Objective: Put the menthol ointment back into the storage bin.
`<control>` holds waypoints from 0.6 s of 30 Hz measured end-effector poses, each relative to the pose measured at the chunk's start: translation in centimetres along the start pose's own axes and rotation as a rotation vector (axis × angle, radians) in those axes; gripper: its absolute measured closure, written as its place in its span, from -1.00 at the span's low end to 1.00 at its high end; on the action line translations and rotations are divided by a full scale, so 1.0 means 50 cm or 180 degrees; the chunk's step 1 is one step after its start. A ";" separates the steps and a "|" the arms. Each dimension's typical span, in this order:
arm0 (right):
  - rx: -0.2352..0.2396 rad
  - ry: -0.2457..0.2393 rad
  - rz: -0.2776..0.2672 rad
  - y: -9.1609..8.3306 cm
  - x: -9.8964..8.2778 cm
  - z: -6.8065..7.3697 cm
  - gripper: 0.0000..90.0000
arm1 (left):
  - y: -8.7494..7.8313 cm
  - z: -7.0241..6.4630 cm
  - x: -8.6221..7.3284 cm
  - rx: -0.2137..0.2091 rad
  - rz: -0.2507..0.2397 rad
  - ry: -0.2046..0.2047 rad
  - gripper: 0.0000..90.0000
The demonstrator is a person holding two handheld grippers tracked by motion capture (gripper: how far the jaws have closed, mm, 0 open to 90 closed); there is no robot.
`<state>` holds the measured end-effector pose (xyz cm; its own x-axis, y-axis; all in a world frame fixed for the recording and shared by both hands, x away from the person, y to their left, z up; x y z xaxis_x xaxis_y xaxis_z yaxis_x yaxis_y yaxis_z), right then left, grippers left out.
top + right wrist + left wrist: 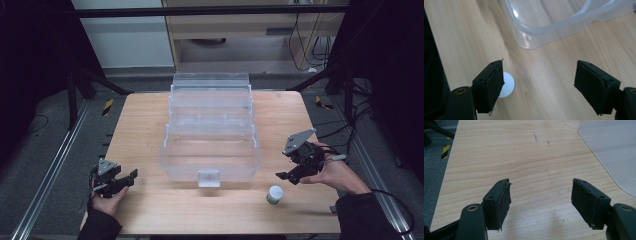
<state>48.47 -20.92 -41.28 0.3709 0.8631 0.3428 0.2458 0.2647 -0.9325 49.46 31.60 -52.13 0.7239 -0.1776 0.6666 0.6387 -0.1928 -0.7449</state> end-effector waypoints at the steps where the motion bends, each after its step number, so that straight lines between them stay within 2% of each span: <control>1: 0.0015 -0.0036 0.0051 0.002 -0.001 0.002 -0.48 | 0.000 0.000 0.000 -0.0002 0.0004 0.0001 -0.31; 2: 0.0038 -0.0099 0.0132 0.005 -0.001 0.007 -0.47 | 0.000 0.000 0.000 -0.0001 0.0003 0.0001 -0.31; 9: 0.0094 -0.0272 0.0290 0.014 -0.001 0.019 -0.46 | 0.001 -0.001 -0.001 -0.0003 0.0011 0.0009 -0.31; 10: 0.0106 -0.0355 0.0349 0.018 -0.001 0.023 -0.46 | 0.001 -0.001 0.000 0.0000 0.0009 0.0010 -0.31; 18: 0.0166 -0.0529 0.0537 0.037 -0.005 0.043 -0.47 | 0.001 -0.001 0.000 -0.0001 0.0014 0.0019 -0.31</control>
<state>46.90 -19.73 -43.31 0.2491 0.9548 0.1622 0.1446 0.1289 -0.9811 49.46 31.57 -52.16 0.7253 -0.1842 0.6634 0.6353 -0.1924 -0.7480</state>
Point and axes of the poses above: each handheld gripper's, and its own axes: y roughly forward along the jaws, x roughly out of its top, z roughly to its left, the point moved 6 cm from there along y, roughly forward along the jaws, and after that the axes turned 11 degrees about z, right-handed, at the moved point
